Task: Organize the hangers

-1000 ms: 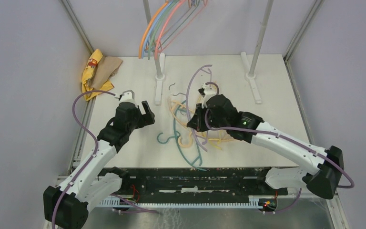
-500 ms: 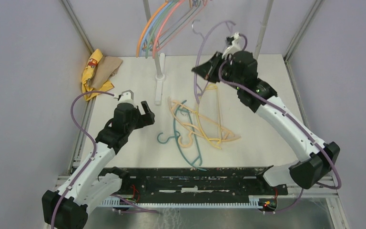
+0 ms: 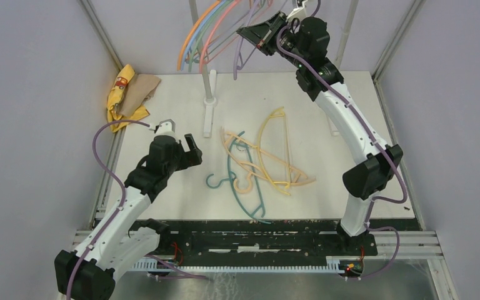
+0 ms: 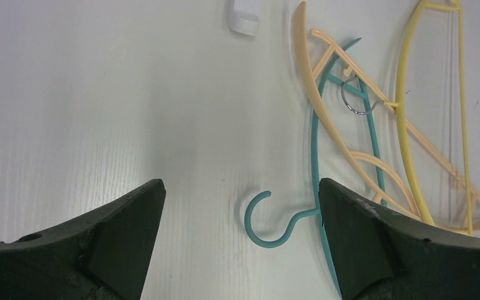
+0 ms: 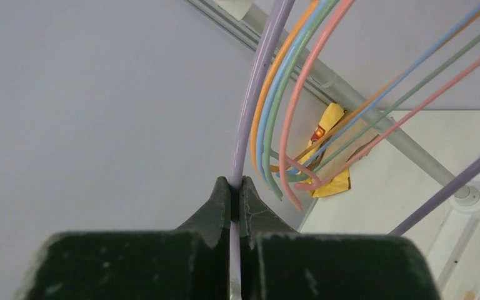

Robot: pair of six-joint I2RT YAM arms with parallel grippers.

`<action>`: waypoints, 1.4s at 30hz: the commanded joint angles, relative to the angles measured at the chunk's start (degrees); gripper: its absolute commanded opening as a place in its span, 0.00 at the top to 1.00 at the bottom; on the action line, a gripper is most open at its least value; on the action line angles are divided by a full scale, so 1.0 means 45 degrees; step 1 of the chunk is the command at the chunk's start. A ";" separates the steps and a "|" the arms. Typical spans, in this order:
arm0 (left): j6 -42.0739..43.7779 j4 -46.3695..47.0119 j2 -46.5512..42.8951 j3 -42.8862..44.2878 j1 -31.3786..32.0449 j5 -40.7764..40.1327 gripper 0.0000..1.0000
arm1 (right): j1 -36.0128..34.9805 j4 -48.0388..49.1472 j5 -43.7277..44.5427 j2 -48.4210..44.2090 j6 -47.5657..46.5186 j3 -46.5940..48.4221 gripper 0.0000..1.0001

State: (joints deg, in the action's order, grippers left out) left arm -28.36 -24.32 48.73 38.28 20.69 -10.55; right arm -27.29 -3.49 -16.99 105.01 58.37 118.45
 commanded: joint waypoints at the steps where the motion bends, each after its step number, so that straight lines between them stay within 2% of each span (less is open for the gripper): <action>1: 0.0145 0.0114 -0.0104 0.0575 -0.0065 -0.0349 0.01 | 0.0294 0.1386 -0.0247 0.0370 0.0722 0.0904 0.99; 10: 0.0133 -0.0016 -0.0259 0.0527 -0.0071 -0.0543 0.01 | 0.0527 0.1472 -0.0229 0.1015 0.1153 0.1090 0.99; 26: -0.0044 0.0056 -0.0252 0.0255 -0.0066 -0.0451 0.01 | -0.0168 0.1196 -0.2175 0.2890 0.1797 0.1462 0.99; 31: -0.0062 0.0067 -0.0277 0.0184 -0.0066 -0.0480 0.01 | -0.0188 0.0927 -0.2493 0.3020 0.1714 0.1582 0.95; 34: -0.0082 0.0072 -0.0272 0.0166 -0.0071 -0.0453 0.01 | -0.0184 0.0466 -0.2194 0.2782 0.1423 0.1288 0.81; 42: -0.0102 0.0111 -0.0272 0.0058 -0.0068 -0.0403 0.01 | -0.0137 0.0716 -0.0562 0.0431 -0.0465 -0.1539 0.20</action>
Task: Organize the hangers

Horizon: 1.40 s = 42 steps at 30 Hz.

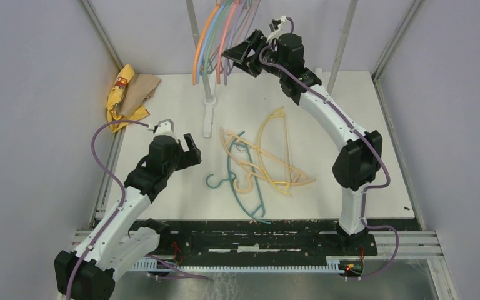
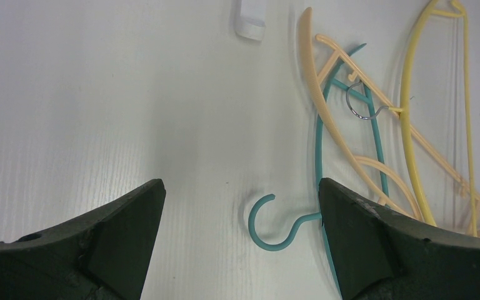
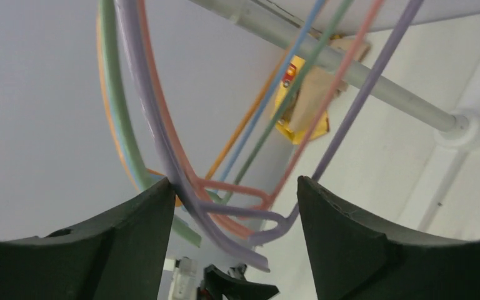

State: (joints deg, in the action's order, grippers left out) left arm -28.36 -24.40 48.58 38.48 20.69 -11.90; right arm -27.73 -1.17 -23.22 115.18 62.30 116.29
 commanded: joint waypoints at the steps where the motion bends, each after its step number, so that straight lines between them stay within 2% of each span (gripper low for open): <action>1: -0.0104 0.0154 -0.0247 -0.0010 -0.0081 -0.0101 0.01 | -0.0015 0.0376 0.1091 -0.2356 -0.1540 -0.1504 0.14; 4: -0.0124 0.0202 -0.0233 -0.0052 -0.0066 -0.0072 0.01 | 0.0023 0.0531 0.1706 -0.3538 -0.2211 -0.2796 0.01; 12: -0.0177 0.0359 -0.0010 -0.0196 -0.0065 0.0013 0.01 | 0.0011 -0.0306 0.1563 -0.6115 -0.4065 -0.5903 0.00; 16: -0.0182 0.0522 0.0123 -0.0250 -0.0075 0.0044 0.01 | -0.0257 -0.1700 0.1428 -0.7083 -0.5224 -0.8184 0.00; 19: -0.0182 0.0634 0.0335 -0.0268 -0.0075 0.0158 0.01 | -0.0884 -0.3165 0.2375 -0.7650 -0.6757 -0.9754 0.01; 23: -0.0192 0.0814 0.0529 -0.0323 -0.0067 0.0214 0.01 | -0.2004 -0.5218 0.3726 -0.7583 -0.8660 -1.0957 0.08; 25: -0.0201 0.0935 0.0600 -0.0412 -0.0069 0.0274 0.01 | -0.2292 -0.5606 0.4015 -0.7249 -0.8925 -1.1514 0.18; 27: -0.0221 0.1015 0.0724 -0.0496 -0.0066 0.0320 0.01 | -0.2408 -0.5502 0.4098 -0.6981 -0.8831 -1.2201 0.24; 31: -0.0278 0.1132 0.0841 -0.0670 -0.0066 0.0496 0.01 | -0.2470 -0.4693 0.4365 -0.6650 -0.8584 -1.3497 0.28; 34: -0.0298 0.1212 0.0846 -0.0771 -0.0071 0.0534 0.01 | -0.2481 -0.4542 0.4567 -0.6151 -0.8588 -1.3562 0.31; 38: -0.0368 0.1281 0.0831 -0.0845 -0.0068 0.0574 0.01 | -0.2486 -0.4167 0.4319 -0.5336 -0.8510 -1.3536 0.41; 42: -0.0368 0.1253 0.0812 -0.0892 -0.0068 0.0527 0.01 | -0.2477 -0.3796 0.4072 -0.4621 -0.8348 -1.3650 0.46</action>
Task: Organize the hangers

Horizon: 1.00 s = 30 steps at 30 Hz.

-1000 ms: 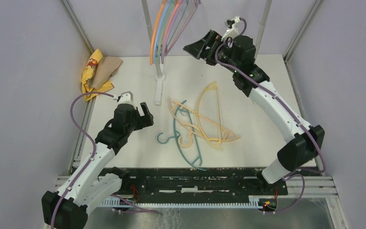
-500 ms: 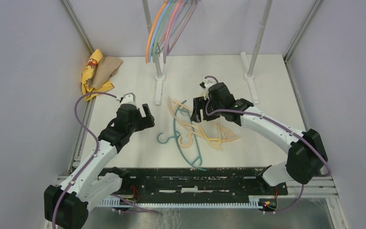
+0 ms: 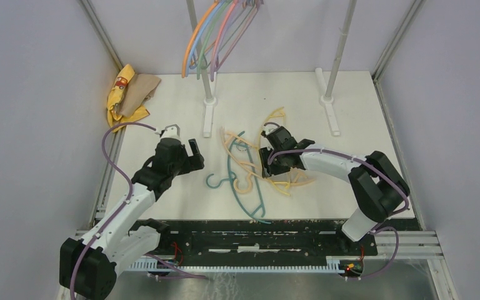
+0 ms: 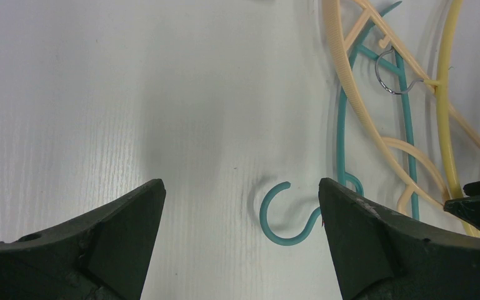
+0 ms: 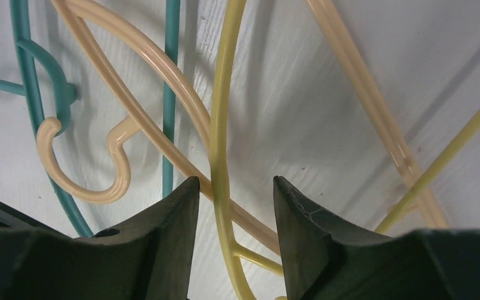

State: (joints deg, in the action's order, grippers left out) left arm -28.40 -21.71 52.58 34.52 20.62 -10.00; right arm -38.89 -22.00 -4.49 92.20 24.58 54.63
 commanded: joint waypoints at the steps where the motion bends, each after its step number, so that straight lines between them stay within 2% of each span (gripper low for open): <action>1: -0.0357 0.0647 -0.0099 -0.0015 -0.0052 0.0097 0.01 | 0.0002 0.0944 -0.0100 0.0555 0.0101 -0.0025 0.47; 4: -0.0348 0.0607 -0.0097 -0.0003 -0.0051 0.0077 0.01 | -0.0003 0.1208 -0.0133 0.0665 0.0214 -0.0268 0.54; 9: -0.0330 0.0617 -0.0030 0.0036 -0.0055 0.0073 0.01 | -0.0005 0.0987 -0.0299 0.0329 0.0266 -0.0297 0.80; 14: -0.0346 0.0587 -0.0047 0.0033 -0.0052 0.0053 0.01 | 0.0000 0.0459 -0.0331 -0.1063 0.0497 -0.0303 0.96; 17: -0.0358 0.0617 -0.0077 0.0024 -0.0051 0.0049 0.01 | -0.0004 0.0120 -0.0366 -0.2150 0.0702 -0.0254 0.99; 23: -0.0387 0.0665 -0.0096 0.0024 -0.0058 0.0135 0.01 | 0.0027 -0.0413 -0.1054 -0.3846 0.1289 0.0515 0.99; 28: -0.0390 0.0636 -0.0210 0.0025 -0.0051 0.0190 0.01 | 0.0036 -0.2328 -0.1848 -0.3093 0.0436 0.2109 1.00; 30: -0.0402 0.0593 -0.0297 0.0034 -0.0061 0.0177 0.01 | 0.0030 -0.2515 -0.2180 -0.2813 0.0236 0.1901 0.99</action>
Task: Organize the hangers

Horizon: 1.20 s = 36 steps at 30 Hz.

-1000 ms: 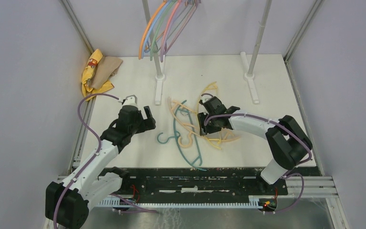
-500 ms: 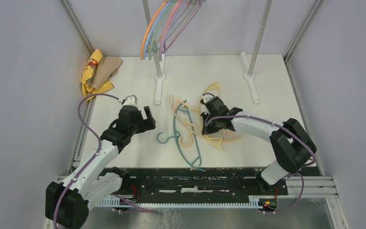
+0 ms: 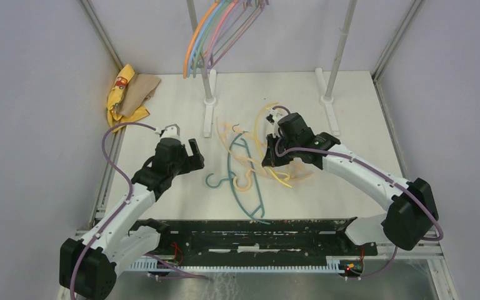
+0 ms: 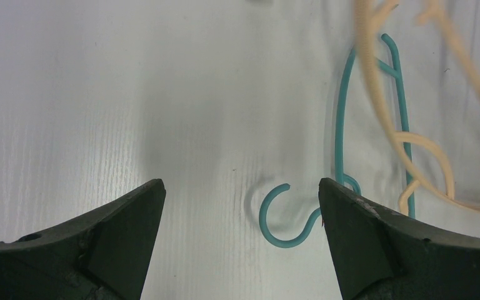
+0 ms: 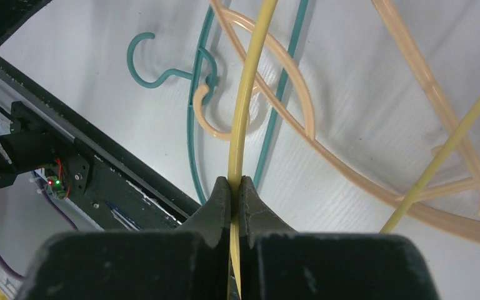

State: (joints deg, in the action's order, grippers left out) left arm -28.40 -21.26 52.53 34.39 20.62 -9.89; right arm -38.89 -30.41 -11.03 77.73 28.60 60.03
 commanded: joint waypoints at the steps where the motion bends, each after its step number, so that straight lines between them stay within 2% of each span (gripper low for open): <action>1: -0.0406 0.0486 -0.0346 0.0059 -0.0053 0.0165 0.01 | 0.0032 -0.0644 -0.0903 0.0504 -0.0687 0.0456 0.99; 6: -0.0427 0.0395 -0.0511 0.0036 -0.0051 0.0132 0.01 | 0.0034 -0.0255 -0.2687 0.0578 -0.0639 -0.0765 1.00; 9: -0.0426 0.0422 -0.0449 0.0033 -0.0051 0.0165 0.01 | 0.0048 -0.0043 -0.2085 -0.0632 -0.0469 -0.0961 0.99; 14: -0.0426 0.0544 -0.0271 0.0145 -0.0054 0.0279 0.01 | 0.0451 0.0029 -0.1121 -0.1762 -0.0030 0.0515 0.99; 18: -0.0388 0.0602 -0.0192 0.0218 -0.0056 0.0317 0.01 | 0.1667 0.1911 -0.1770 -0.1668 0.1565 0.1553 1.00; 22: -0.0348 0.0619 -0.0162 0.0302 -0.0051 0.0379 0.01 | 0.2611 0.4390 -0.2254 -0.0636 0.2950 0.2944 0.99; 29: -0.0315 0.0641 -0.0163 0.0544 -0.0051 0.0382 0.01 | 0.2940 0.8252 -0.1866 0.1486 0.5138 0.5673 0.99; 36: -0.0174 0.0622 -0.0121 0.0620 -0.0051 0.0286 0.01 | 0.2984 0.9771 -0.1296 0.2528 0.6288 0.7448 0.99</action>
State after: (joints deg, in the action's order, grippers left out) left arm -28.40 -20.86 52.03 34.74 20.60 -8.73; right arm -25.74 2.42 -18.92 88.97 52.99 87.57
